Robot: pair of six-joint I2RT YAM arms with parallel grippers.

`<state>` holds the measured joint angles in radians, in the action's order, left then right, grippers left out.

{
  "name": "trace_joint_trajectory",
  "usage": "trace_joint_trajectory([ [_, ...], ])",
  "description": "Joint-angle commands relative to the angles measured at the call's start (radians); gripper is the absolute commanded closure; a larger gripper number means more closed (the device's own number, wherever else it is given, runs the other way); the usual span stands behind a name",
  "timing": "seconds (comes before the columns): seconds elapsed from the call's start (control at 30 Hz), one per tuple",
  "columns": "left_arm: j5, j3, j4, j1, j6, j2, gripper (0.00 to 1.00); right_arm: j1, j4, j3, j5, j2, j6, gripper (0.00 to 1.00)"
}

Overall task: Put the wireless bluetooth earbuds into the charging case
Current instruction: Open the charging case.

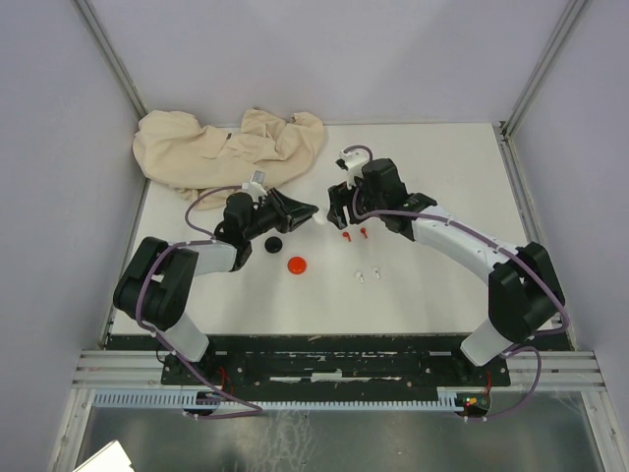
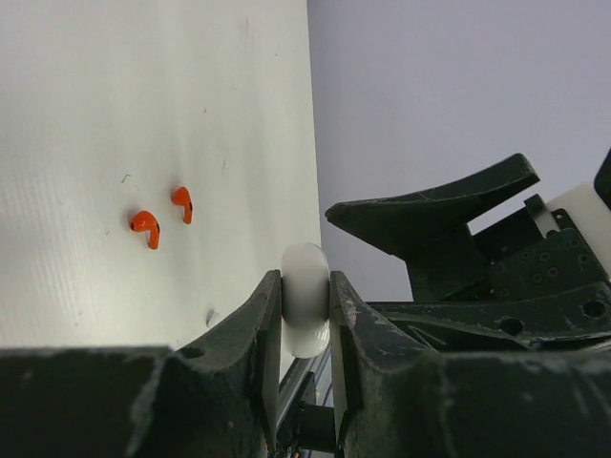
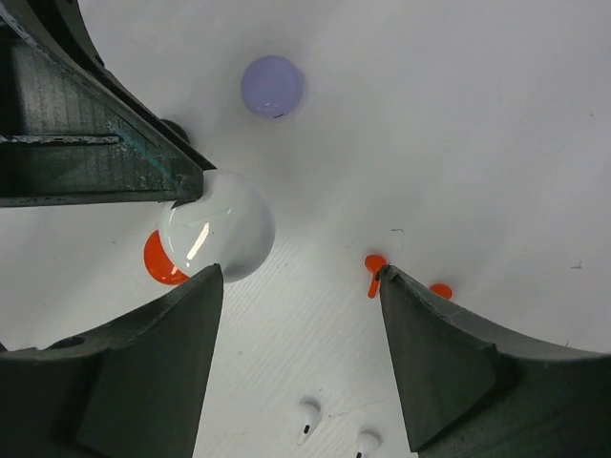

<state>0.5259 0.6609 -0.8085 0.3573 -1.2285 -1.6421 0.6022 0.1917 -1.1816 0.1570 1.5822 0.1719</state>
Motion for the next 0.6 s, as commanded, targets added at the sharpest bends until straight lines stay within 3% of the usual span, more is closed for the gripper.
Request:
trace_joint_trajectory([
  [0.0, 0.005, 0.042, -0.031, 0.014, 0.054, 0.036, 0.97, 0.007, -0.034, -0.041, 0.012, 0.03, 0.015, 0.25],
  [0.57, 0.027, 0.024, -0.182, 0.02, -0.066, -0.007, 0.97, 0.005, -0.098, -0.03, 0.002, 0.085, 0.032, 0.26],
])
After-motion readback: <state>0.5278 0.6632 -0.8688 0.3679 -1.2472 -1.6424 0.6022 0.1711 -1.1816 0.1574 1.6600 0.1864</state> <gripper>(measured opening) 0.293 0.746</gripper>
